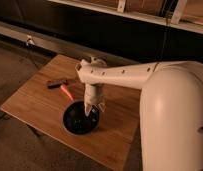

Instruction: Drag the ceramic bowl in a circle

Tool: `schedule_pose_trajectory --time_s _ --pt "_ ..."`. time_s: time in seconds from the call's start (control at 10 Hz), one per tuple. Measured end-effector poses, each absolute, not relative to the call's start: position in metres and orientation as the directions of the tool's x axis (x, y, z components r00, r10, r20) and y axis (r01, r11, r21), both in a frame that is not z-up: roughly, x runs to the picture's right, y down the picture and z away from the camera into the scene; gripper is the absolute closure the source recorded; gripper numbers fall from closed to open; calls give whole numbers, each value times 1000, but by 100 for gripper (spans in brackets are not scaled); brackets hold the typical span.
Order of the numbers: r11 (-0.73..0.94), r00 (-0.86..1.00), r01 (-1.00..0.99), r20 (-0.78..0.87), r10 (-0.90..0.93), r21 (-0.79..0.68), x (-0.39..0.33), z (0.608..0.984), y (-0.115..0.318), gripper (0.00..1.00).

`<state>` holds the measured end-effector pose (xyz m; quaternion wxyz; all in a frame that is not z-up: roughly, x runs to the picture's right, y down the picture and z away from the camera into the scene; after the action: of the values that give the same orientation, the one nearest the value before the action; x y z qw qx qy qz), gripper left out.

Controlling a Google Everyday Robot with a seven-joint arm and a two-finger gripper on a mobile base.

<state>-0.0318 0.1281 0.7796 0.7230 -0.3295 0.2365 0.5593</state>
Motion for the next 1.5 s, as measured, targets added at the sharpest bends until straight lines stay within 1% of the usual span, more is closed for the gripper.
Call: schedule_pose_trajectory --time_s 0.3,0.4,0.5,0.7,0.8,1.0,1.1,1.3,1.5 --pt "189 292 -956 -689 663 -224 -37 784 130 35" --pt "192 293 -956 -687 665 -222 -37 784 131 37" --pt "199 294 -956 -681 671 -217 -36 785 131 48" --pt "206 296 -955 -672 679 -212 -36 786 130 66" --pt "205 293 -956 -665 687 -210 -37 785 130 80" --pt "209 291 -957 -660 692 -202 -36 785 129 95" --pt "207 281 -960 -659 697 -191 -35 784 128 100" --pt "199 251 -968 -662 706 -154 -27 786 125 100" --pt "181 181 -981 -676 715 -71 -5 793 118 100"
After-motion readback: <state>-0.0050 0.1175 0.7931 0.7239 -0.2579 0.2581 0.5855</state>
